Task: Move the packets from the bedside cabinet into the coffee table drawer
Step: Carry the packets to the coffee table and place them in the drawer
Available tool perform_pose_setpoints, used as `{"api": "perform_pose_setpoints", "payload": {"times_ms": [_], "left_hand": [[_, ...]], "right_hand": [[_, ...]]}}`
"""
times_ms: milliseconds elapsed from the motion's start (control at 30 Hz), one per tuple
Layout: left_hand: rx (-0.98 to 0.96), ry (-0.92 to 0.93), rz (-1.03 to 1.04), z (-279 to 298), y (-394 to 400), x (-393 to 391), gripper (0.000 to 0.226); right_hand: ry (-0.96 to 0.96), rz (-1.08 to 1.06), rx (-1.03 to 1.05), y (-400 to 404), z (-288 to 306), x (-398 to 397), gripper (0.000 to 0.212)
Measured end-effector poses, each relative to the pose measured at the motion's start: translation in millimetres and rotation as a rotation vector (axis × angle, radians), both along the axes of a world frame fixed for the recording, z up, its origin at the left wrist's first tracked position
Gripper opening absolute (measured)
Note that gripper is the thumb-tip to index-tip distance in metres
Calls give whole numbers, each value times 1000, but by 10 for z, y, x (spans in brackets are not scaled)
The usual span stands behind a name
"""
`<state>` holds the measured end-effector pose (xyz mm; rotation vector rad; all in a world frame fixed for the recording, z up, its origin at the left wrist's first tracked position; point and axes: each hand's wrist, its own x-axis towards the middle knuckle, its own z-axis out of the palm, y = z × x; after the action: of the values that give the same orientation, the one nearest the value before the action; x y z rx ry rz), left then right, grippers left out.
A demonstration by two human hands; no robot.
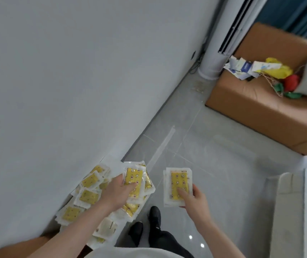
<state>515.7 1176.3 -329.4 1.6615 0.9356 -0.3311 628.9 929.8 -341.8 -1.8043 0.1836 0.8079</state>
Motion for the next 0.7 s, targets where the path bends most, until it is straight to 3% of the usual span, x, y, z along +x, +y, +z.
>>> {"api": "perform_pose_setpoints", "payload": {"times_ms": [167,400,700], "left_hand": [[-29,-68,-182,180,-343,176,12],[-67,-124,-467,351,-1176,410,11],[-66,-216,-826,648,-3129,653,9]], "right_hand": [[-16,-172,32,-521,162,-439,17],[-97,-471,47,-1401,398,-936,15],[-255,-856,55,-3121,692,-1707,15]]}}
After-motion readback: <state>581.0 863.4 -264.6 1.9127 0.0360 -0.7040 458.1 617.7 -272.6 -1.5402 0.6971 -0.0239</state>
